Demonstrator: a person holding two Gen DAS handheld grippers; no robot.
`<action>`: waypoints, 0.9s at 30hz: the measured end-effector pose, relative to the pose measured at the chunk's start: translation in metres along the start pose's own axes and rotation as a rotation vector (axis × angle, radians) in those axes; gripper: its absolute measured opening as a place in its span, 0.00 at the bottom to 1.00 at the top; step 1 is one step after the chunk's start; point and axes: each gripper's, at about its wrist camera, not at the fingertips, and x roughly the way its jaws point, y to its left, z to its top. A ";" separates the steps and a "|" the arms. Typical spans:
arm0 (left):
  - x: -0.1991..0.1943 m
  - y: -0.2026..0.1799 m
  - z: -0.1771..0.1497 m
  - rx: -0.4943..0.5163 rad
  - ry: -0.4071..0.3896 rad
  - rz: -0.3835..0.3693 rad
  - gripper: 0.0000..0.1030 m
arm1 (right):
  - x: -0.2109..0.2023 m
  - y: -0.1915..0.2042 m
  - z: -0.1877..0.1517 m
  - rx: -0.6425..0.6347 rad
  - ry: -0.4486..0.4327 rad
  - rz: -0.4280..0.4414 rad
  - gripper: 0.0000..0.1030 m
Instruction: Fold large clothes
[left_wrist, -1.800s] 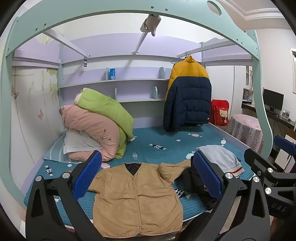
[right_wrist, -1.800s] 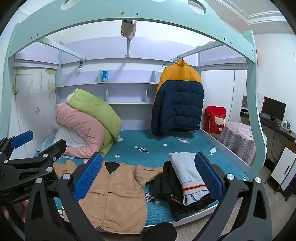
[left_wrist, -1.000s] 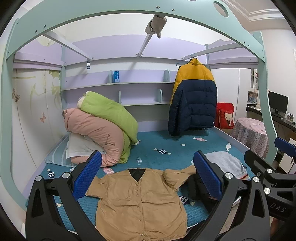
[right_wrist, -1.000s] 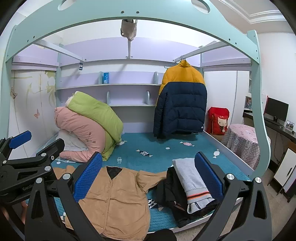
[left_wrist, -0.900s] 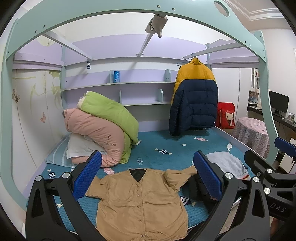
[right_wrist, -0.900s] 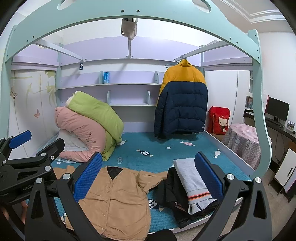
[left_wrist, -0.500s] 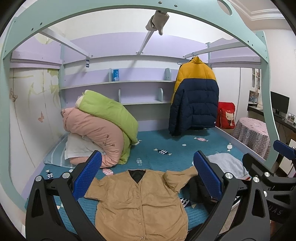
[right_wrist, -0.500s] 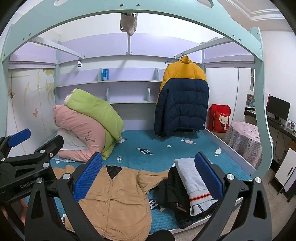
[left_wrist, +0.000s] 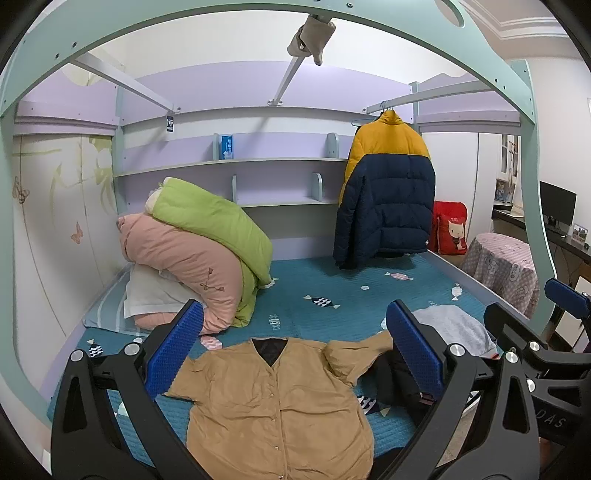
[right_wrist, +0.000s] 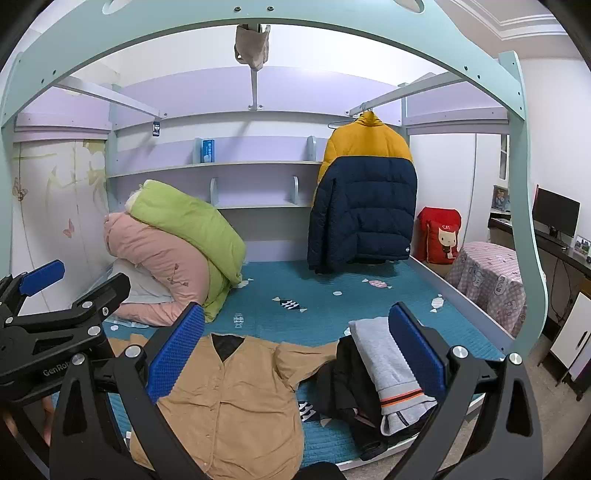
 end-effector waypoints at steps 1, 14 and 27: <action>0.001 0.000 0.001 0.001 -0.001 0.002 0.95 | 0.000 0.000 0.000 0.001 0.002 0.001 0.93; 0.010 -0.001 0.003 0.009 0.008 0.011 0.95 | 0.010 0.000 0.003 0.001 0.020 0.003 0.93; 0.012 0.001 0.003 0.008 0.011 0.012 0.95 | 0.015 -0.001 0.003 0.002 0.026 0.005 0.93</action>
